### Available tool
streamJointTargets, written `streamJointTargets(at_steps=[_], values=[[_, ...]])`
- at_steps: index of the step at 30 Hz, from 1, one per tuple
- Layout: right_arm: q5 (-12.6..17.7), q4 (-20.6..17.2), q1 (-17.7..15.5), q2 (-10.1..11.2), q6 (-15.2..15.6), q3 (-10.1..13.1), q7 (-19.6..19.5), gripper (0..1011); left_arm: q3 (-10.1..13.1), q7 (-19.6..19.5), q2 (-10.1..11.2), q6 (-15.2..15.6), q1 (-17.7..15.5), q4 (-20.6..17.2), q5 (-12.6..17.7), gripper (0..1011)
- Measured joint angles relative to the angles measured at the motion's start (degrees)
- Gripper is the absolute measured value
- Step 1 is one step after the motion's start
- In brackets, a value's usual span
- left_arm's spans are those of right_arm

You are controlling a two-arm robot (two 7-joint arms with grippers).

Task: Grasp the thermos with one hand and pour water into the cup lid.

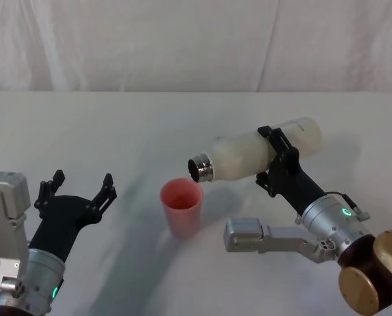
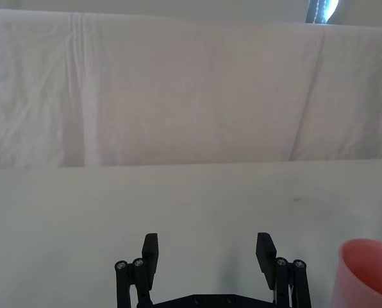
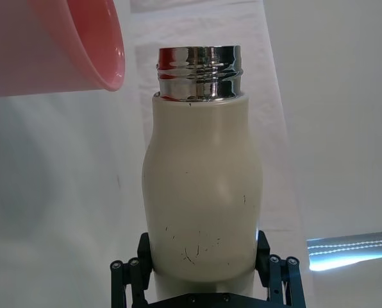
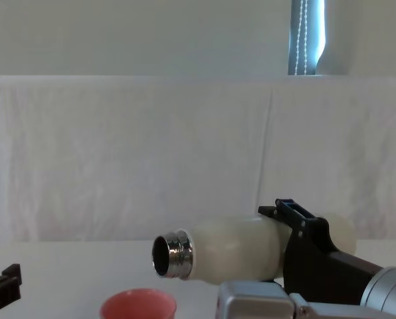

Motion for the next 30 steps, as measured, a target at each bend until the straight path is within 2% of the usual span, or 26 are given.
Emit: streamJointTargets(at_steps=[30], values=[[-1.5, -0.7, 1.0, 1.0, 0.7, -0.9, 0.3, 950, 0.0, 0.0, 0.0, 0.0, 0.0, 0.0, 0.0, 1001]])
